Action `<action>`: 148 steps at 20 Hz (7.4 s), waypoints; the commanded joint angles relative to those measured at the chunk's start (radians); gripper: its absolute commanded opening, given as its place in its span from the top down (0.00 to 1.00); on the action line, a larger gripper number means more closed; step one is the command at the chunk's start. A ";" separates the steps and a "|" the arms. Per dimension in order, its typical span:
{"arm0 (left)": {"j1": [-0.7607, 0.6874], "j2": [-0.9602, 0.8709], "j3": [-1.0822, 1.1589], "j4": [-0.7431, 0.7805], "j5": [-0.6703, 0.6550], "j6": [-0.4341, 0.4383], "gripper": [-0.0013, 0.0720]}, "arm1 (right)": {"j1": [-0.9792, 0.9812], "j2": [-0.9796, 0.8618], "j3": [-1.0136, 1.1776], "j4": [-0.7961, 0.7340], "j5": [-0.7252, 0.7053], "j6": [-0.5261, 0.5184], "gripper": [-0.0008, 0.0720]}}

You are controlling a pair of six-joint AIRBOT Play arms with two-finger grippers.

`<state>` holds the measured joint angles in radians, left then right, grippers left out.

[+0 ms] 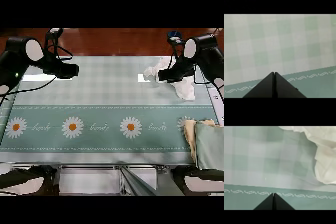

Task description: Fold the shirts.

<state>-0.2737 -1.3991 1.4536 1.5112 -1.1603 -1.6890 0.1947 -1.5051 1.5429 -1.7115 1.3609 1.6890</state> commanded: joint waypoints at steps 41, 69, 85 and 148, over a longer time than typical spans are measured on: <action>0.110 -0.021 0.000 0.037 0.201 0.026 0.29 | -0.319 -0.308 0.002 0.166 -0.559 0.114 0.43; 0.307 0.866 -0.703 -0.249 0.111 0.095 0.29 | 0.111 0.330 0.522 0.618 -0.215 -0.382 0.96; 0.370 0.866 -0.786 -0.245 0.089 -0.009 0.29 | 0.504 -0.112 -0.006 0.837 -0.491 -0.280 0.43; 0.462 0.540 0.351 -0.838 0.116 0.316 0.96 | -0.254 0.624 0.421 0.610 -0.187 -0.347 0.96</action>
<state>0.1085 -0.8913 1.5963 0.6670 -1.0027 -1.3731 -0.0601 -1.0370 1.9057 -1.0241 1.1641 1.3369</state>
